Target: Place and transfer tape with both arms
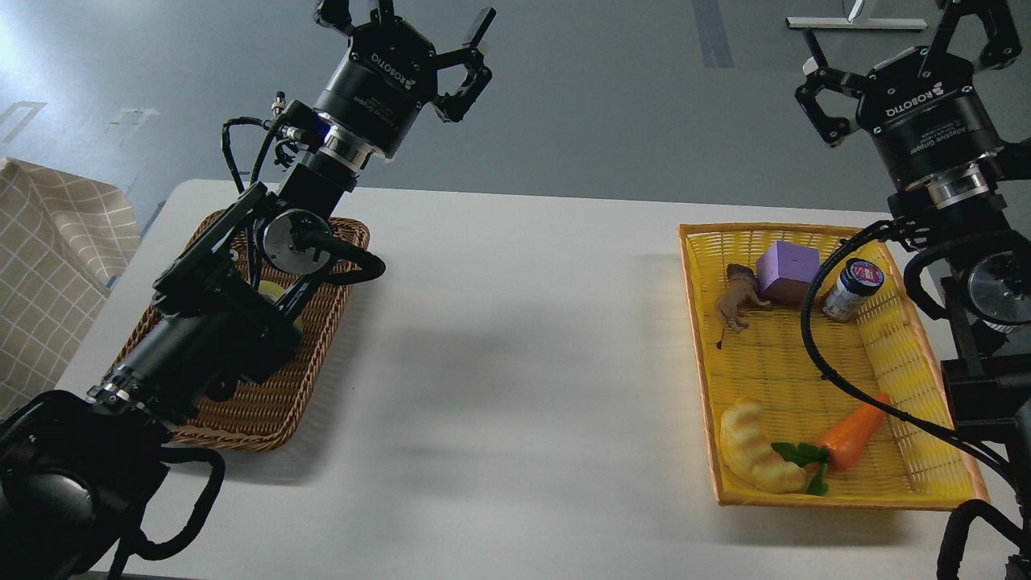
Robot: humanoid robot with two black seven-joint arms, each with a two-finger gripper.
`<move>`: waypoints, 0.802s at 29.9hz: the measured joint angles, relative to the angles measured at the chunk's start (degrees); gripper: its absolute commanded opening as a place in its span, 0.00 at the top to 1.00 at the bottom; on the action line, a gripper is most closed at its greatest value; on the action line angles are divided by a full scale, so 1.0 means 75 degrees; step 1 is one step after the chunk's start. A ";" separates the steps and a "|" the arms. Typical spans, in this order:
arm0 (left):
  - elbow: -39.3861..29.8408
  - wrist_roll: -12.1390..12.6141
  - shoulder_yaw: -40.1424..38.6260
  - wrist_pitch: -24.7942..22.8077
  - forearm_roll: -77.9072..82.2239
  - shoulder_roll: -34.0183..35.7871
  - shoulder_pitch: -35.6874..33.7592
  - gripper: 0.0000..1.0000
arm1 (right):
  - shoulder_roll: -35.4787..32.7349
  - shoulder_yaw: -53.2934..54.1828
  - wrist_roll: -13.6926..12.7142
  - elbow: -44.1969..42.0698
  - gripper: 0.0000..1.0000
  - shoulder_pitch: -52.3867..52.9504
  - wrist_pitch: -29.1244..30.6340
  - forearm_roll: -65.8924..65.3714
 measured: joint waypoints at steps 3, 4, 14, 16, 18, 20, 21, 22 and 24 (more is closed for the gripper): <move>0.0000 0.0011 0.0033 -0.0010 0.0004 -0.0027 0.0196 0.02 | -0.0009 -0.0081 0.0000 -0.0154 0.00 0.0042 0.0000 -0.0005; -0.0001 0.0020 0.0061 -0.0010 0.0010 -0.0011 0.0258 0.02 | -0.0011 -0.0122 0.0000 -0.0213 0.00 0.0042 0.0000 -0.0029; -0.0010 0.0032 -0.0022 -0.0010 0.0001 0.0137 0.0389 0.02 | -0.0006 -0.0349 0.0026 -0.0427 0.00 -0.0057 0.0000 -0.0402; 0.0015 0.0032 -0.0022 -0.0010 0.0001 0.0135 0.0389 0.02 | 0.0029 -0.0369 0.0032 -0.0427 0.00 -0.0078 0.0000 -0.0406; 0.0117 0.0032 -0.0016 -0.0010 0.0001 0.0121 0.0389 0.02 | 0.0046 -0.0375 0.0034 -0.0416 0.00 -0.0121 0.0000 -0.0407; 0.0229 0.0033 -0.0010 -0.0010 0.0002 0.0095 0.0384 0.02 | 0.0051 -0.0376 0.0035 -0.0396 0.00 -0.0166 0.0000 -0.0407; 0.0271 0.0033 -0.0010 -0.0010 0.0004 0.0085 0.0370 0.02 | 0.0056 -0.0377 0.0036 -0.0389 0.00 -0.0193 0.0000 -0.0407; 0.0291 0.0033 -0.0010 -0.0010 0.0006 0.0081 0.0355 0.02 | 0.0060 -0.0377 0.0036 -0.0388 0.00 -0.0214 0.0000 -0.0407; 0.0310 0.0033 -0.0007 -0.0010 0.0008 0.0081 0.0351 0.02 | 0.0077 -0.0377 0.0037 -0.0384 0.00 -0.0241 0.0000 -0.0403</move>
